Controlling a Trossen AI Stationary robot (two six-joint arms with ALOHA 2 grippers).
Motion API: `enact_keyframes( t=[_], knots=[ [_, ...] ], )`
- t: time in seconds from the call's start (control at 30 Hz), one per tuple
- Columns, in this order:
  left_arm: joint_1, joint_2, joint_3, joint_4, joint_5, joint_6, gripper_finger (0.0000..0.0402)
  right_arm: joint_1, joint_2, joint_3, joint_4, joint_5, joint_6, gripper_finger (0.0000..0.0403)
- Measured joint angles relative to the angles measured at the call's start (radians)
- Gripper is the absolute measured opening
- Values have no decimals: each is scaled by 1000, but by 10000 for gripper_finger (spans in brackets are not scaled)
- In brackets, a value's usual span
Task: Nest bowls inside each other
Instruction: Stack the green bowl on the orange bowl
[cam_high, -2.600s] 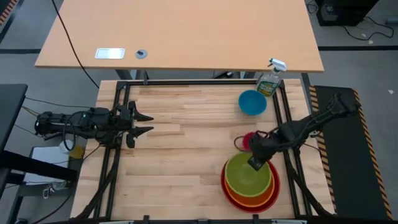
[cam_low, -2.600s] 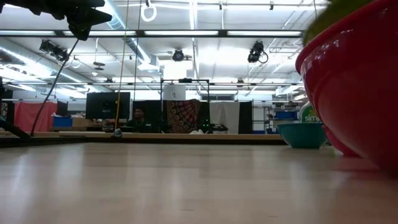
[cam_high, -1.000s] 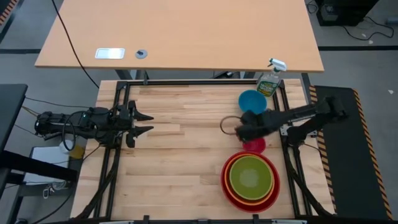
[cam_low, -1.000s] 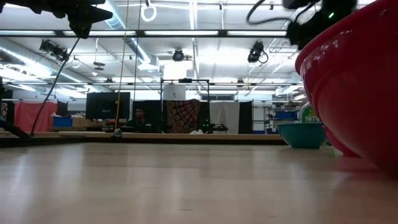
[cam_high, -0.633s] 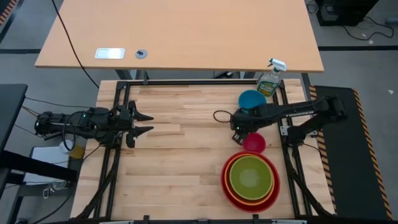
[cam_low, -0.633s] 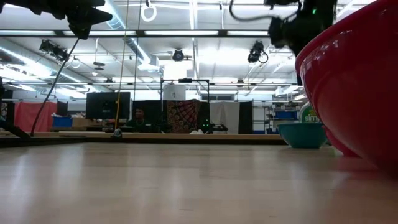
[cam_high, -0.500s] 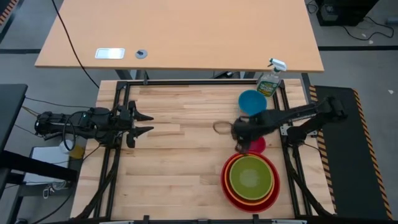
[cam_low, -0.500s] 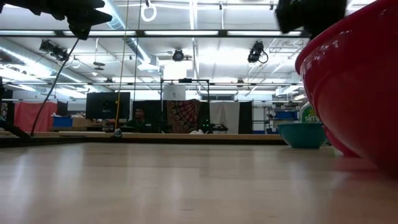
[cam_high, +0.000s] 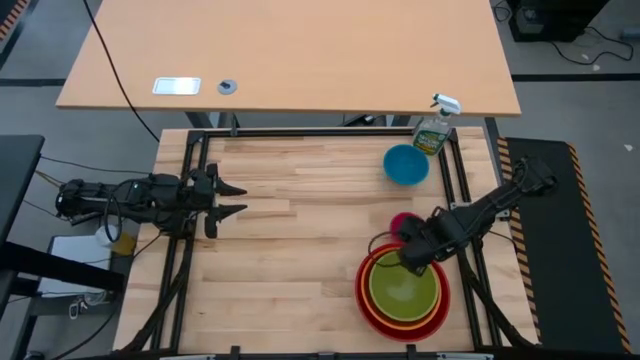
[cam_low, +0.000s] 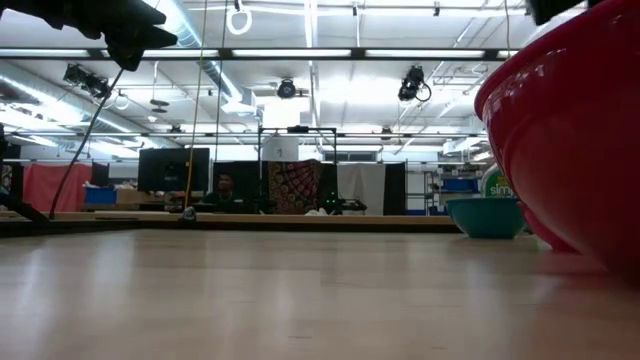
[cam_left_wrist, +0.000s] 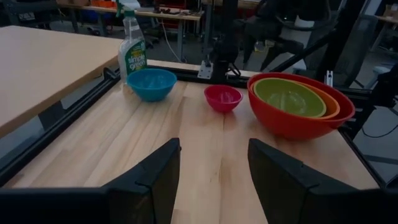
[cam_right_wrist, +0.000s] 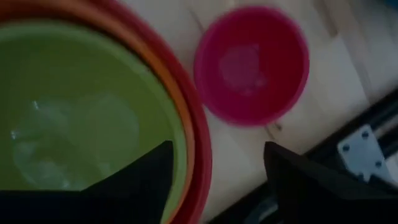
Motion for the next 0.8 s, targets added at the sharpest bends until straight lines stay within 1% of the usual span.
enact_keyframes(
  t=[0.13,0.27,0.47,0.67,0.8],
  knots=[
    [0,0,0,0,0,-1,192,23,0,-31,4,-40,54,305],
    [0,0,0,1,0,-1,192,49,0,-81,5,-90,137,327],
    [0,0,0,20,0,0,192,82,0,-123,4,-99,196,319],
    [0,0,0,20,-1,0,192,81,0,-126,7,-92,196,308],
    [0,0,0,20,0,0,192,81,2,-126,10,-65,196,306]
  ],
)
